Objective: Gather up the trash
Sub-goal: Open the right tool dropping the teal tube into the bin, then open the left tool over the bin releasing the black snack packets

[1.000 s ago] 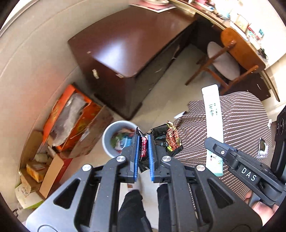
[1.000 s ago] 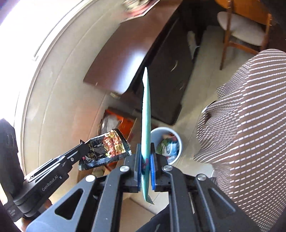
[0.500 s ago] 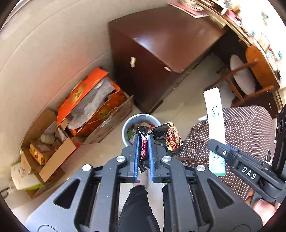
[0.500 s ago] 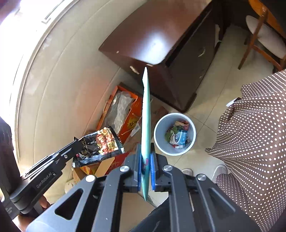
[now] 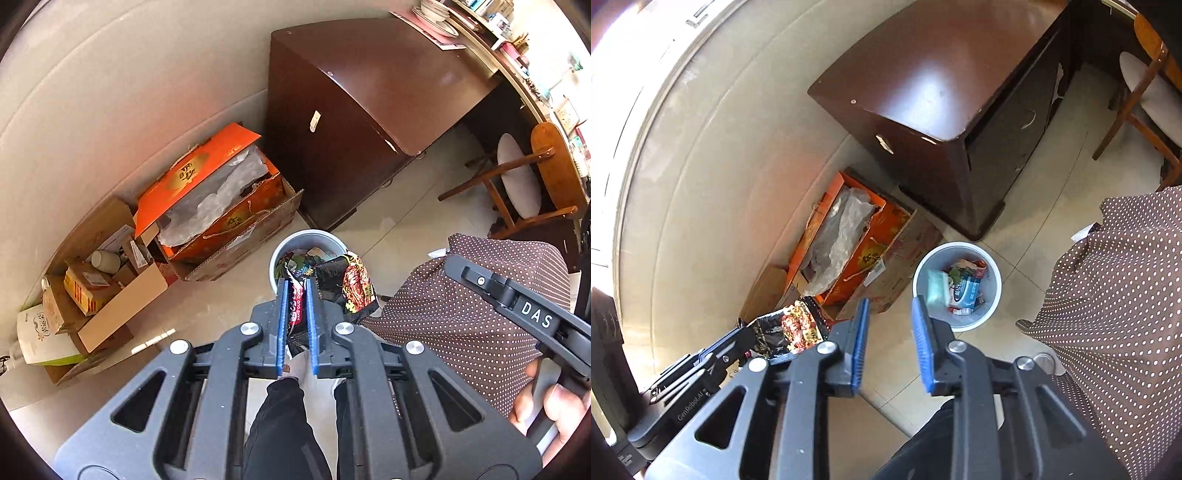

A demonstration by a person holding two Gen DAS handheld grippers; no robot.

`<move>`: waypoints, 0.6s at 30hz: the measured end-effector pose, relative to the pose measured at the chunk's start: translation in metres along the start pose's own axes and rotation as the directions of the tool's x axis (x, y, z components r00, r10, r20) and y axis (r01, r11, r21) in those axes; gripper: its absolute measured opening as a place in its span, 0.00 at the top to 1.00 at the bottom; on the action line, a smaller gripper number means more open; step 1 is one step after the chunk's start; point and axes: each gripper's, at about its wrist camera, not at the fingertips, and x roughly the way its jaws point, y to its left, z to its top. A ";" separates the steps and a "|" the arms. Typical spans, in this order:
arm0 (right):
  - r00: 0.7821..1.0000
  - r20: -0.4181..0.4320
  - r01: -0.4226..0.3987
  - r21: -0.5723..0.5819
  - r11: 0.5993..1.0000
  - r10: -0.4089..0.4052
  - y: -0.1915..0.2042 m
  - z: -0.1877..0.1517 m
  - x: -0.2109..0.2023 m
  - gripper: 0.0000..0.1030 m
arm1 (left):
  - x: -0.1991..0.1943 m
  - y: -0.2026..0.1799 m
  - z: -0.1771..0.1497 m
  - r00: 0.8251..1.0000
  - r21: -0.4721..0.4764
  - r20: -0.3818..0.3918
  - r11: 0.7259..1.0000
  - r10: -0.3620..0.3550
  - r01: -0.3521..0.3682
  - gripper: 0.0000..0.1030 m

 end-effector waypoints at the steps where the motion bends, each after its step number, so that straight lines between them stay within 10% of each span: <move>1: 1.000 0.001 0.001 -0.001 1.000 -0.001 -0.001 0.000 0.000 0.73 | 0.000 -0.001 0.000 1.000 0.002 0.001 1.000 -0.001 0.001 0.90; 18: 1.000 0.028 -0.004 0.062 0.998 0.002 -0.026 -0.005 -0.022 0.65 | 0.007 -0.036 0.008 1.000 0.098 -0.022 0.995 -0.013 0.015 0.90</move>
